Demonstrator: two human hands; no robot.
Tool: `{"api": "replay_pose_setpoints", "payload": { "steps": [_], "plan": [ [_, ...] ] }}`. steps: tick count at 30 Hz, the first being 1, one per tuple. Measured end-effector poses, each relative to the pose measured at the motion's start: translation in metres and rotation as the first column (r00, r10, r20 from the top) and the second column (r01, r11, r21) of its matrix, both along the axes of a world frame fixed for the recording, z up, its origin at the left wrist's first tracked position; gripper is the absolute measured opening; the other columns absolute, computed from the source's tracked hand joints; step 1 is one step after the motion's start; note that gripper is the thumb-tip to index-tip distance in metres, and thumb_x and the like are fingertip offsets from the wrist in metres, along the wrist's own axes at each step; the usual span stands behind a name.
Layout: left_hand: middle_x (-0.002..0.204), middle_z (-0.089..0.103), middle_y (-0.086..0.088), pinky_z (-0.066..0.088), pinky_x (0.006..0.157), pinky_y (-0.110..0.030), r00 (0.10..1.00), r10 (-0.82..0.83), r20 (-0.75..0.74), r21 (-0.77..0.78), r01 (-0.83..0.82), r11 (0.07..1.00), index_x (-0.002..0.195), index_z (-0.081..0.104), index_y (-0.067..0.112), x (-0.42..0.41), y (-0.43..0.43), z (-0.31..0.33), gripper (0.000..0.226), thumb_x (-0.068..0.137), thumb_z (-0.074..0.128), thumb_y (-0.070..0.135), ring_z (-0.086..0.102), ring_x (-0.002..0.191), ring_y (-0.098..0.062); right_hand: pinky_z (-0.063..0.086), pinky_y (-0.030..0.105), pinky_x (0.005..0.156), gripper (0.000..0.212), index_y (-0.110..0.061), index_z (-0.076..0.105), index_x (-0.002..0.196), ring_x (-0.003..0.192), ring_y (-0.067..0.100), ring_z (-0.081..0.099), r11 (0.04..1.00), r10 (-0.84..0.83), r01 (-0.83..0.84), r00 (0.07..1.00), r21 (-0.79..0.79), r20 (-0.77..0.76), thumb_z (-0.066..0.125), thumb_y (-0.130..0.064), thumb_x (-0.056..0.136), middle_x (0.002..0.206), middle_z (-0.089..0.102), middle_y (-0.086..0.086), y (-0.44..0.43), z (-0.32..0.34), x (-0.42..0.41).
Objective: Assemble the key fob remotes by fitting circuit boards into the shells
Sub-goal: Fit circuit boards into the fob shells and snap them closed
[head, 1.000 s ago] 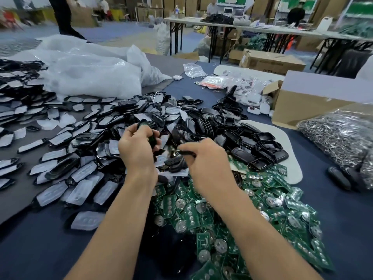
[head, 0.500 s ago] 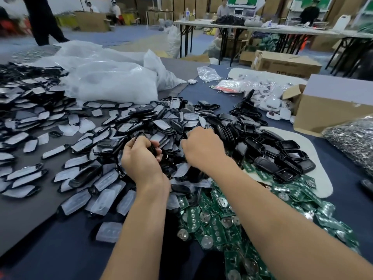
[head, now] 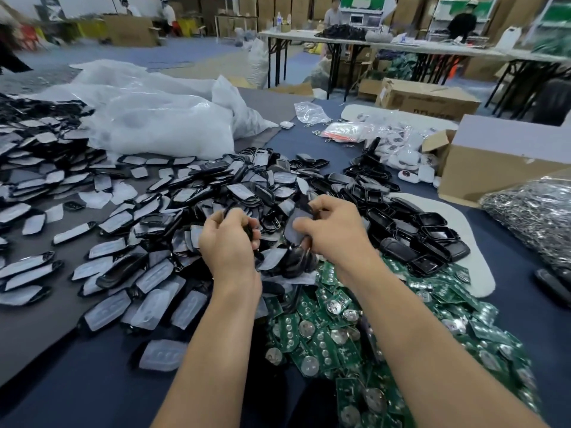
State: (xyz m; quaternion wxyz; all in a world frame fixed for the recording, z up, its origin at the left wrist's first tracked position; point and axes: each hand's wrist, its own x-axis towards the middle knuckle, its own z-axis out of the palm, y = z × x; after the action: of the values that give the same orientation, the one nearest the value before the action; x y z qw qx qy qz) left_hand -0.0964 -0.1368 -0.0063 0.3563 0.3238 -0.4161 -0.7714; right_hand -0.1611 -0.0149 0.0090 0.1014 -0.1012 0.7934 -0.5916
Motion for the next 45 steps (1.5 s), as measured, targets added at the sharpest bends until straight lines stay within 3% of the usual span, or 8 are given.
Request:
{"api": "replay_pose_setpoints", "payload": {
  "steps": [5,9,15,23,28,35,41,45],
  "plan": [
    [0.072,0.075,-0.003,0.042,0.042,-0.024,0.921,-0.320,0.221,-0.221,0.367,0.904,0.102,0.056,0.018,-0.003,0.037,0.000,0.022,0.089,0.060,0.001,0.062,0.053,-0.016,0.045,0.022,0.045,0.013,-0.004,0.064,0.091,0.050,0.017,0.059,0.949,-0.037,0.079,0.989,-0.305,0.144,0.072,0.006,0.089,0.069,0.069,0.009,0.078,-0.004,0.040],
    [0.068,0.061,-0.008,0.035,0.040,-0.024,0.750,-0.589,0.303,-0.245,0.658,0.712,0.095,0.069,0.020,-0.001,0.067,-0.002,0.027,0.078,0.057,0.003,0.051,0.049,-0.017,0.045,0.024,0.045,0.019,-0.010,0.062,0.089,0.051,0.017,0.057,0.903,-0.072,0.147,0.978,-0.404,0.195,0.071,0.007,0.091,0.068,0.067,0.009,0.110,-0.015,0.057],
    [0.059,0.055,-0.004,0.034,0.043,-0.023,0.602,-0.667,0.439,-0.392,0.796,0.461,0.091,0.076,0.031,0.005,0.090,-0.007,0.006,0.089,0.072,0.028,0.045,0.050,-0.020,0.046,0.027,0.046,0.022,-0.012,0.062,0.083,0.050,0.020,0.056,0.869,-0.153,0.211,0.975,-0.448,0.161,0.071,0.007,0.091,0.067,0.066,0.013,0.122,-0.024,0.055],
    [0.046,0.053,-0.001,0.031,0.041,-0.020,0.677,-0.596,0.431,-0.466,0.733,0.495,0.087,0.079,0.030,0.001,0.095,-0.012,0.012,0.086,0.080,0.019,0.039,0.042,-0.015,0.052,0.029,0.050,0.012,-0.007,0.068,0.083,0.051,0.020,0.064,0.906,-0.263,0.265,0.963,-0.332,0.051,0.080,-0.005,0.085,0.065,0.073,0.010,0.125,-0.034,0.047],
    [0.049,0.058,0.000,0.035,0.043,-0.019,0.651,-0.612,0.449,-0.463,0.755,0.463,0.091,0.081,0.033,0.001,0.093,-0.011,0.015,0.082,0.082,0.022,0.045,0.044,-0.014,0.048,0.025,0.047,0.013,-0.012,0.069,0.079,0.046,0.018,0.063,0.908,-0.316,0.304,0.949,-0.289,0.003,0.081,-0.012,0.083,0.059,0.071,0.008,0.125,-0.037,0.044],
    [0.049,0.058,-0.008,0.038,0.050,-0.029,0.656,-0.577,0.487,-0.445,0.755,0.482,0.087,0.079,0.033,-0.001,0.095,-0.016,0.018,0.074,0.090,0.026,0.043,0.043,-0.020,0.049,0.035,0.049,0.009,-0.016,0.070,0.081,0.047,0.015,0.056,0.926,-0.319,0.298,0.946,-0.231,-0.060,0.077,-0.018,0.087,0.061,0.070,0.006,0.123,-0.039,0.045],
    [0.041,0.052,0.008,0.026,0.036,-0.020,0.757,-0.391,0.523,-0.590,0.653,0.475,0.079,0.076,0.045,0.000,0.096,-0.017,0.023,0.071,0.090,0.029,0.030,0.035,-0.013,0.049,0.026,0.051,0.007,-0.020,0.071,0.087,0.050,0.012,0.059,0.978,-0.159,0.149,0.986,-0.145,-0.058,0.069,-0.013,0.089,0.063,0.071,0.004,0.126,-0.036,0.046],
    [0.048,0.063,0.003,0.039,0.042,-0.025,0.742,-0.454,0.494,-0.548,0.671,0.499,0.084,0.078,0.041,0.001,0.097,-0.015,0.021,0.065,0.085,0.040,0.047,0.039,-0.016,0.050,0.029,0.050,0.014,-0.010,0.073,0.086,0.052,0.019,0.059,0.947,-0.203,0.195,0.979,-0.256,-0.004,0.066,0.003,0.086,0.067,0.071,0.014,0.126,-0.035,0.045]
  ]
}}
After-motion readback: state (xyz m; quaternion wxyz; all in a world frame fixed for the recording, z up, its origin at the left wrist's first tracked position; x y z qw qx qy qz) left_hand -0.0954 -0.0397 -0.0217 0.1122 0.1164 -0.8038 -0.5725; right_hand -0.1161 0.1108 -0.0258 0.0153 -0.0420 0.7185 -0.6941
